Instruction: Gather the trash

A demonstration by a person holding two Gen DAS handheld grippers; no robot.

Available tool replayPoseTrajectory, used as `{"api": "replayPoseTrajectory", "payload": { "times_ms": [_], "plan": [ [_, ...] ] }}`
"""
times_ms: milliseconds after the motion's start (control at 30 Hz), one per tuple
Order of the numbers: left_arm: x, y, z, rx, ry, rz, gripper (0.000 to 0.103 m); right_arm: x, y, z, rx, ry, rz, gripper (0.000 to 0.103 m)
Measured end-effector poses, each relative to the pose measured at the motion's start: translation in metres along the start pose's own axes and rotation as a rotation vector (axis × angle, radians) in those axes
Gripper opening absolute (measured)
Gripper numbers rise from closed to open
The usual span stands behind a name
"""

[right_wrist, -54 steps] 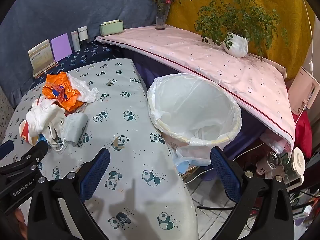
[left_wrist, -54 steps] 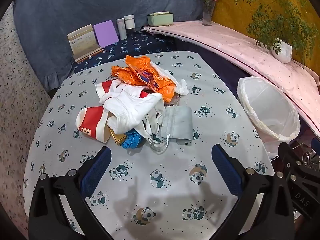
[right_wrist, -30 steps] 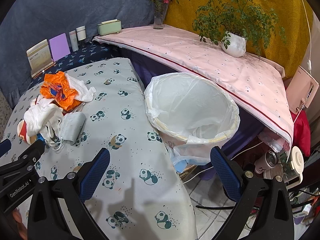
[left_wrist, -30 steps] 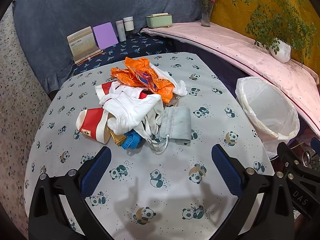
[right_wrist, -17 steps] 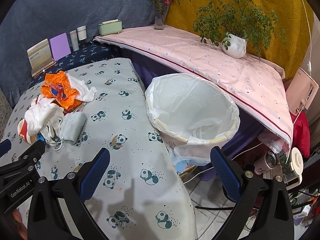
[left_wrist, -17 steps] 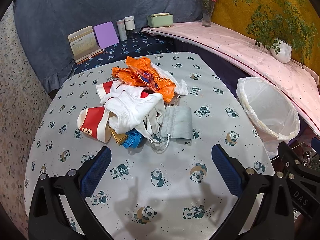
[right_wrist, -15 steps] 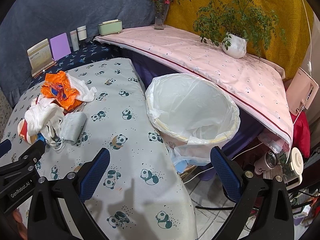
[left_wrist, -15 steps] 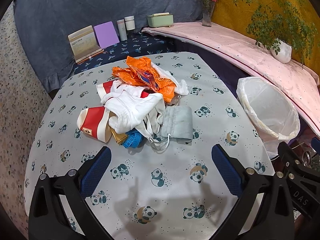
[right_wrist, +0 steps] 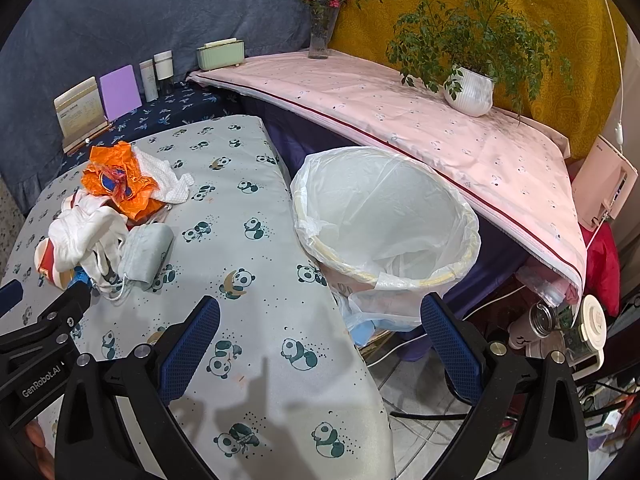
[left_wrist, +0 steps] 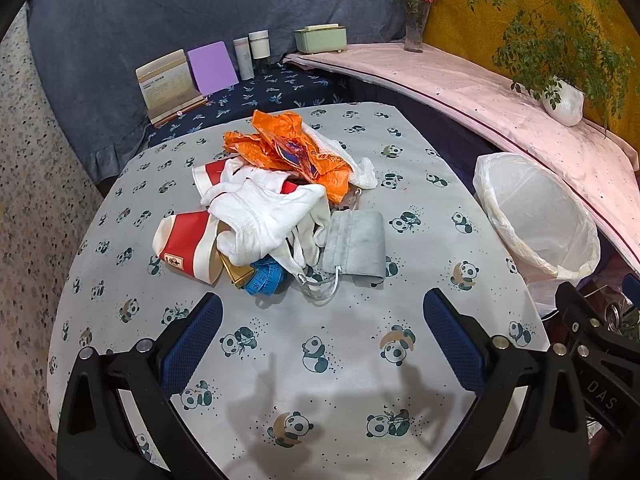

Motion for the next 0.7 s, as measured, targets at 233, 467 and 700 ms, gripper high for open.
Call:
{"api": "replayPoseTrajectory", "payload": {
  "times_ms": [233,467,700],
  "plan": [
    [-0.0004,0.0002,-0.0004,0.001,0.001,0.002,0.096,0.0001,0.0003,-0.0002,0.002,0.0,0.001,0.096],
    [0.0,0.0003,-0.0002,0.002,0.004,0.003,0.096,-0.0005,0.0014,0.0002,0.002,-0.002,0.003,0.096],
    [-0.0001,0.0006,-0.0002,0.0,0.008,0.009,0.096,-0.0003,0.0016,0.001,0.006,-0.004,0.003,0.096]
  ]
}}
Point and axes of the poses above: each gripper's, at about its wrist camera, not at the fingertips, and z roughly against the way its jaws point, x to its right, y to its top, the point moved 3 cm from there along -z, roughly the way its jaws point, and after that the axes turned 15 degrees about z, right-handed, at the moved point
